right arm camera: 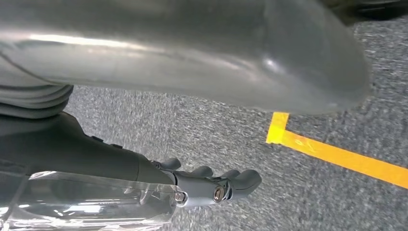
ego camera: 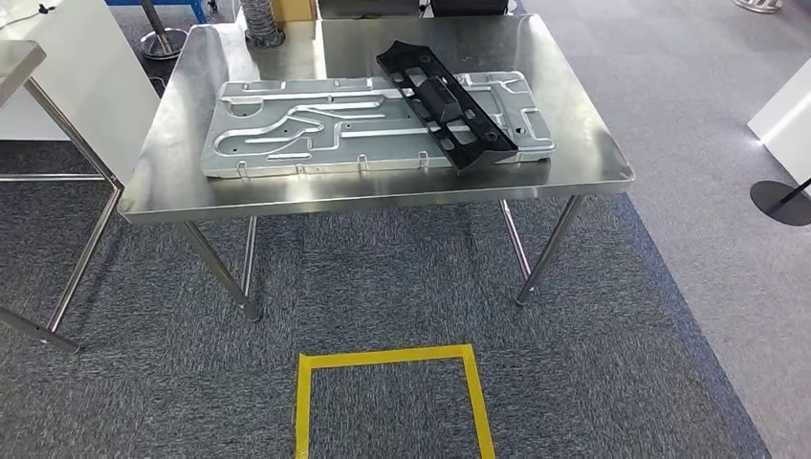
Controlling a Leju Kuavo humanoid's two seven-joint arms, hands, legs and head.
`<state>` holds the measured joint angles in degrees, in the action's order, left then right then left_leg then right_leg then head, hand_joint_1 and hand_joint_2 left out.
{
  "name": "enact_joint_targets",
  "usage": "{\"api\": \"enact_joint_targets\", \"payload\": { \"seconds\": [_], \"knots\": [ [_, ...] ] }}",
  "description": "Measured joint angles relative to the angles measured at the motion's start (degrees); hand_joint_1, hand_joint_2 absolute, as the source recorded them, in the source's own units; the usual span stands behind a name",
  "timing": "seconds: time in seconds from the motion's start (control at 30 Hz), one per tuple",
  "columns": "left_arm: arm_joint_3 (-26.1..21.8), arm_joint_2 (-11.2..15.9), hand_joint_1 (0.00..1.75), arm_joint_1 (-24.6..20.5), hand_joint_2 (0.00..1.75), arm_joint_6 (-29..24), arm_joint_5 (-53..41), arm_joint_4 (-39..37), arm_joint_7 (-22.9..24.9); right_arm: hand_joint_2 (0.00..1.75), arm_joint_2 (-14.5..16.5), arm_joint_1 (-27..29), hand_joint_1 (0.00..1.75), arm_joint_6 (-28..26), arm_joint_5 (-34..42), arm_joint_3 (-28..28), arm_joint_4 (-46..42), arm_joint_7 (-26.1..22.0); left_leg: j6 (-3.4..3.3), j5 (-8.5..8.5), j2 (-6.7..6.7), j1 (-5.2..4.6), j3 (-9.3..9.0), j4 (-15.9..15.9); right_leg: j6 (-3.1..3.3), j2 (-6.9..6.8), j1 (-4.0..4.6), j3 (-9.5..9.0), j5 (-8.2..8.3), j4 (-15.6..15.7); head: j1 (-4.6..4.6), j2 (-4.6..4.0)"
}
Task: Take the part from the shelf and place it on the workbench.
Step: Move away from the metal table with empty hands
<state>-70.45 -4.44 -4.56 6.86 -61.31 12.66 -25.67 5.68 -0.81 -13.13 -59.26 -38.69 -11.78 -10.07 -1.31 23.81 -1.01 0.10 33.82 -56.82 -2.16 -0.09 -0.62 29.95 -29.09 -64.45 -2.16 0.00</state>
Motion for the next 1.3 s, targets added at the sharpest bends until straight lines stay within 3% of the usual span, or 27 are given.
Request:
{"api": "enact_joint_targets", "payload": {
  "seconds": [0.07, 0.1, 0.17, 0.2, 0.23, 0.3, 0.33, 0.37, 0.4, 0.43, 0.5, 0.57, 0.6, 0.67, 0.7, 0.73, 0.8, 0.83, 0.87, 0.93, 1.0, 1.07, 1.1, 1.17, 1.2, 1.23, 1.3],
  "knots": [
    [0.1, -0.1, 0.0, 0.0, 0.0, 0.2, -0.1, 0.0, -0.3, 0.0, 0.0, -0.4, 0.0, 1.2, 1.1, -0.1, 0.0, 1.2, 0.59, -1.03, -0.02, -0.09, 0.86, -0.3, 0.71, 0.02, 0.33, -5.2, -1.62, 8.0, 0.0, 0.0],
    [0.2, -0.1, 0.0, 0.0, 0.0, 0.3, -0.1, 0.0, -0.6, 0.0, 0.0, -0.5, 0.0, 1.9, 1.8, -0.3, 0.1, 2.2, 0.94, -1.6, -0.06, -0.08, 1.06, -0.2, 1.06, 0.01, 0.55, -6.08, -2.16, 9.9, 0.0, 0.0],
    [0.2, 0.0, 0.0, 0.0, 0.0, 0.8, 0.0, 0.0, -1.1, 0.0, 0.2, -0.7, 0.0, 3.4, 3.1, -0.8, 0.2, 4.4, 1.67, -2.2, -0.04, 0.05, 1.49, 0.0, 1.84, -0.11, 0.5, -5.45, -1.31, 10.4, 0.0, 0.0],
    [0.2, 0.1, 0.0, 0.1, 0.0, 1.1, 0.0, 0.0, -1.3, 0.0, 0.2, -0.8, 0.0, 4.0, 3.6, -1.1, 0.3, 5.6, 1.99, -1.14, 0.09, 0.11, 1.96, -0.7, 2.29, -0.23, 0.41, -4.86, -0.68, 10.5, 0.0, 0.0],
    [0.2, 0.2, 0.0, 0.2, 0.0, 1.5, 0.0, 0.0, -1.5, 0.0, 0.3, -0.9, 0.0, 4.6, 4.0, -1.5, 0.4, 7.0, 2.27, 1.02, 0.25, 0.15, 2.67, -2.5, 2.68, -0.36, 0.31, -4.18, 0.01, 10.6, 0.0, 0.0],
    [0.2, 0.3, 0.0, 0.3, 0.0, 2.2, 0.0, 0.0, -1.7, 0.0, 0.5, -1.0, 0.0, 6.1, 4.6, -2.2, 0.4, 9.5, 2.67, 7.15, 0.46, 0.26, 4.66, -9.5, 3.17, -0.53, 0.43, -2.5, 1.3, 10.5, 0.0, 0.0],
    [0.2, 0.3, 0.0, 0.3, 0.0, 2.5, 0.0, 0.0, -1.8, 0.0, 0.5, -1.0, 0.0, 6.7, 4.5, -2.4, 0.4, 10.3, 2.79, 9.18, 0.47, 0.27, 5.44, -13.5, 3.24, -0.56, 0.51, -1.55, 1.94, 10.3, 0.0, 0.0],
    [0.2, 0.4, 0.0, 0.3, 0.0, 2.8, 0.0, 0.0, -1.8, 0.0, 0.5, -1.0, 0.0, 7.2, 4.2, -2.5, 0.4, 10.7, 2.85, 9.82, 0.48, 0.28, 5.65, -16.5, 3.25, -0.56, 0.58, -0.52, 2.56, 10.1, 0.0, 0.0],
    [0.2, 0.5, 0.0, 0.3, 0.0, 2.9, 0.0, 0.0, -1.8, 0.0, 0.6, -1.0, 0.0, 7.6, 4.0, -2.6, 0.4, 10.8, 2.82, 9.03, 0.5, 0.28, 4.94, -17.4, 3.2, -0.55, 0.62, 0.55, 3.13, 9.8, 0.0, 0.0],
    [0.2, 0.6, 0.0, 0.3, 0.0, 3.0, 0.0, 0.0, -1.8, 0.0, 0.6, -1.0, 0.0, 7.8, 3.8, -2.6, 0.4, 10.9, 2.72, 7.4, 0.51, 0.28, 3.17, -16.1, 3.1, -0.54, 0.63, 1.56, 3.62, 9.4, 0.0, 0.0],
    [0.2, 0.8, 0.0, 0.1, 0.0, 3.1, 0.0, 0.0, -1.8, 0.0, 0.8, -1.1, 0.0, 7.9, 3.7, -2.7, 0.4, 11.0, 2.29, 5.17, 0.55, 0.19, -2.94, -8.2, 2.77, -0.51, 0.7, 3.25, 4.4, 8.7, 0.0, 0.0],
    [0.2, 1.0, 0.0, 0.0, 0.0, 3.1, 0.0, 0.0, -1.9, 0.0, 0.9, -1.2, 0.0, 8.0, 3.7, -2.8, 0.4, 10.9, 1.72, 5.87, 0.63, -0.04, -7.97, -0.2, 2.22, -0.58, 0.79, 4.26, 5.27, 8.2, 0.0, 0.0],
    [0.2, 1.0, 0.0, 0.0, 0.0, 3.1, 0.0, 0.0, -1.9, 0.0, 1.0, -1.2, 0.0, 8.1, 3.6, -2.8, 0.4, 10.6, 1.44, 6.39, 0.66, -0.22, -8.9, 1.7, 1.92, -0.63, 0.79, 4.59, 5.77, 8.2, 0.0, 0.0],
    [0.2, 1.0, 0.0, 0.1, 0.0, 3.0, 0.0, 0.0, -1.9, 0.0, 1.0, -1.2, 0.0, 8.5, 3.5, -2.9, 0.4, 9.6, 0.69, 5.79, 0.51, -0.19, -8.34, 2.5, 1.29, -0.58, 0.71, 5.02, 6.46, 8.2, 0.0, 0.0],
    [0.2, 1.0, 0.0, 0.1, 0.0, 3.0, 0.0, 0.0, -1.9, 0.0, 0.9, -1.2, 0.0, 8.8, 3.4, -2.9, 0.4, 9.1, 0.24, 5.24, 0.41, -0.08, -7.92, 2.7, 0.93, -0.45, 0.67, 5.35, 5.71, 7.7, 0.0, 0.0],
    [0.2, 1.0, 0.0, 0.1, 0.0, 3.0, -0.1, -0.1, -1.9, 0.0, 0.9, -1.2, 0.0, 8.9, 3.3, -2.9, 0.4, 8.6, -0.29, 4.64, 0.3, 0.07, -7.4, 2.9, 0.59, -0.32, 0.59, 5.84, 3.96, 6.3, 0.0, 0.0],
    [0.2, 1.0, 0.0, 0.0, 0.0, 2.9, -0.3, -0.1, -1.8, 0.0, 0.9, -1.3, 0.0, 9.1, 3.1, -2.9, 0.4, 7.6, -0.94, 3.58, 0.22, 0.1, -6.11, 2.6, -0.01, -0.15, 0.25, 7.48, -1.73, 0.2, 0.0, 0.0],
    [0.3, 1.1, 0.0, 0.0, 0.0, 2.9, -0.4, -0.1, -1.8, 0.0, 0.9, -1.3, 0.0, 9.2, 3.0, -2.9, 0.4, 7.2, -1.05, 3.15, 0.18, 0.06, -5.27, 2.3, -0.23, -0.15, 0.06, 8.21, -4.03, -3.6, 0.0, 0.0],
    [0.3, 1.1, 0.0, -0.1, 0.0, 2.9, -0.5, -0.1, -1.7, 0.0, 0.9, -1.4, 0.0, 9.3, 2.9, -2.9, 0.4, 6.7, -0.98, 2.75, 0.15, 0.04, -4.36, 1.9, -0.41, -0.15, -0.08, 8.5, -5.16, -6.4, 0.0, 0.0],
    [0.3, 1.1, 0.0, -0.2, 0.0, 2.9, -0.5, -0.1, -1.5, 0.0, 0.9, -1.5, 0.0, 9.7, 2.8, -2.9, 0.4, 6.1, -0.74, 2.14, 0.11, 0.08, -2.47, 0.9, -0.6, -0.15, -0.29, 6.61, -3.75, -6.7, 0.0, 0.0],
    [0.3, 1.1, 0.0, -0.3, 0.0, 2.8, -0.4, -0.1, -1.2, 0.0, 0.9, -1.8, 0.0, 10.1, 2.7, -2.9, 0.4, 5.6, -0.35, 1.65, 0.12, 0.13, -0.75, -0.2, -0.44, -0.14, -0.38, 1.43, -1.36, 0.1, 0.0, 0.0],
    [0.3, 1.1, 0.0, -0.4, 0.0, 2.7, -0.4, -0.1, -1.2, 0.0, 0.9, -2.0, 0.0, 10.1, 2.6, -2.9, 0.4, 5.2, 0.27, 1.05, 0.13, 0.09, 0.3, -0.9, 0.09, -0.02, -0.12, -2.69, -1.21, 6.8, -0.01, 0.0],
    [0.3, 1.1, 0.0, -0.4, 0.0, 2.7, -0.4, -0.1, -1.2, 0.0, 0.9, -2.1, 0.0, 10.1, 2.6, -2.9, 0.4, 5.0, 0.62, 0.65, 0.11, 0.08, 0.54, -1.0, 0.41, 0.04, 0.08, -3.31, -1.61, 8.2, -0.01, 0.0],
    [0.3, 1.1, 0.0, -0.4, 0.0, 2.5, -0.3, -0.1, -1.1, 0.0, 0.9, -2.1, 0.0, 10.1, 2.6, -2.9, 0.5, 4.8, 1.35, -0.23, 0.13, 0.13, 0.84, -0.8, 1.25, -0.01, 0.17, -2.82, -0.86, 8.6, 0.01, 0.0],
    [0.3, 1.1, 0.0, -0.4, 0.0, 2.4, -0.2, -0.1, -1.0, 0.0, 0.9, -2.2, 0.0, 10.1, 2.6, -2.9, 0.5, 4.8, 1.68, 0.18, 0.22, 0.18, 1.21, -1.1, 1.73, -0.12, 0.09, -2.34, -0.28, 8.8, 0.0, 0.0],
    [0.3, 1.1, 0.0, -0.3, 0.0, 2.3, -0.2, -0.1, -0.9, 0.0, 0.8, -2.2, 0.0, 10.1, 2.6, -2.9, 0.5, 4.8, 1.98, 1.62, 0.33, 0.23, 1.78, -2.2, 2.29, -0.21, -0.02, -1.71, 0.37, 9.0, 0.0, 0.0],
    [0.3, 1.1, 0.0, -0.2, 0.0, 2.1, -0.1, -0.1, -0.7, 0.0, 0.8, -2.3, 0.0, 10.3, 2.5, -2.9, 0.5, 4.7, 2.45, 6.95, 0.49, 0.41, 3.41, -7.4, 3.0, -0.33, 0.01, -0.21, 1.58, 9.1, -0.01, 0.0]
  ]
}}
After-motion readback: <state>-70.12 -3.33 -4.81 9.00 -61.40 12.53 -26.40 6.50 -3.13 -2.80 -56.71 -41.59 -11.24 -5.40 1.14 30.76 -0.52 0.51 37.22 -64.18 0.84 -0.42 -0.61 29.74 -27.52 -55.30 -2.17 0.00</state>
